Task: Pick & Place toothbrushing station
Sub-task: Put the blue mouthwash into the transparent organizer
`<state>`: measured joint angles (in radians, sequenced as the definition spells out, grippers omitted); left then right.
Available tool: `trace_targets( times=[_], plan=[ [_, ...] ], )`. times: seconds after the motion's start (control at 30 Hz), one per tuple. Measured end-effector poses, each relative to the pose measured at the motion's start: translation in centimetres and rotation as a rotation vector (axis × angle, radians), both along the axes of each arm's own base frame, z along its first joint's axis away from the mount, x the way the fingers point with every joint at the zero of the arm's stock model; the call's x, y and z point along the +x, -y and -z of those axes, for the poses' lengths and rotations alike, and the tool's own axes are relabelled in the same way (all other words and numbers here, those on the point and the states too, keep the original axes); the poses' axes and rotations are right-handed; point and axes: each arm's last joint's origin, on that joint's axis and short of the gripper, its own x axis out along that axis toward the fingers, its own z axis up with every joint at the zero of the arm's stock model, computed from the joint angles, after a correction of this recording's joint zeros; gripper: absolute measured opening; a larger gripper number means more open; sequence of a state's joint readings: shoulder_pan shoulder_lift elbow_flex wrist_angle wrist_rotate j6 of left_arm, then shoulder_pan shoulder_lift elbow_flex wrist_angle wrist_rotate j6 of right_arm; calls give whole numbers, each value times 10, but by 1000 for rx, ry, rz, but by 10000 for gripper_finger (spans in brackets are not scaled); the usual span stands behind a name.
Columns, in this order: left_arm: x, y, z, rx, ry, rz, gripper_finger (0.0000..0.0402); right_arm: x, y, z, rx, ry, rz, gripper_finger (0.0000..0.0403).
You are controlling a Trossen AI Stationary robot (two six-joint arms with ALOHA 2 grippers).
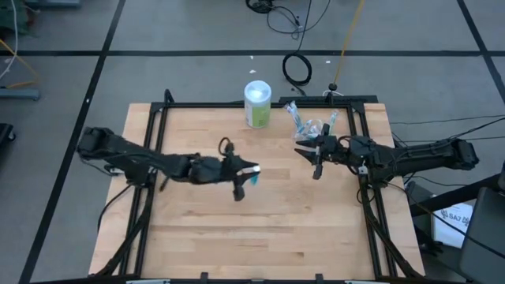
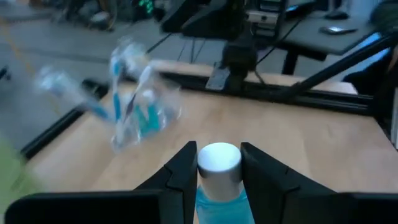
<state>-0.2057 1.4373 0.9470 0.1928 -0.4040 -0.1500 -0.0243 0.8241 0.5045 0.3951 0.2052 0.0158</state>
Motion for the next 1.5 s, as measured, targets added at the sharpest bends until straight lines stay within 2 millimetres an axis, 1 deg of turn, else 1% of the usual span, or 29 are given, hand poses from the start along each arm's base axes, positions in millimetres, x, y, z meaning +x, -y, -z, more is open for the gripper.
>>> trace_targets(
  times=[0.13,0.2,0.27,0.37,0.47,0.57,0.67,0.77,0.9,1.03,1.17,1.23,1.37,1.5],
  plan=[
    [26,-15,17,110,45,61,104,-6,0,0,0,-30,7,105],
    [38,-24,27,157,78,70,104,-10,1,1,-1,-51,38,105],
    [49,-34,36,182,134,72,104,-16,3,1,1,-73,120,105],
    [64,-51,46,217,199,93,104,-24,7,5,-12,-129,297,105],
    [82,-69,53,276,202,108,104,-30,11,7,-13,-162,442,105],
    [103,-85,58,288,206,106,104,-32,13,8,-18,-171,529,105],
    [122,-100,61,294,210,110,104,-32,15,12,-15,-207,544,105],
    [127,-112,57,264,180,63,104,-34,15,22,-5,-306,513,105],
    [118,-128,39,260,171,20,104,-39,13,36,15,-452,437,105],
    [106,-142,17,261,188,3,104,-42,11,44,92,-514,408,105],
    [88,-152,-6,285,135,-11,104,-44,9,51,183,-572,368,105],
    [77,-155,-18,308,103,-18,104,-44,8,54,198,-603,337,105],
    [54,-158,-39,324,30,-25,104,-43,7,58,150,-673,259,118],
    [36,-163,-55,309,6,-50,104,-43,8,58,102,-684,280,151]
  ],
)
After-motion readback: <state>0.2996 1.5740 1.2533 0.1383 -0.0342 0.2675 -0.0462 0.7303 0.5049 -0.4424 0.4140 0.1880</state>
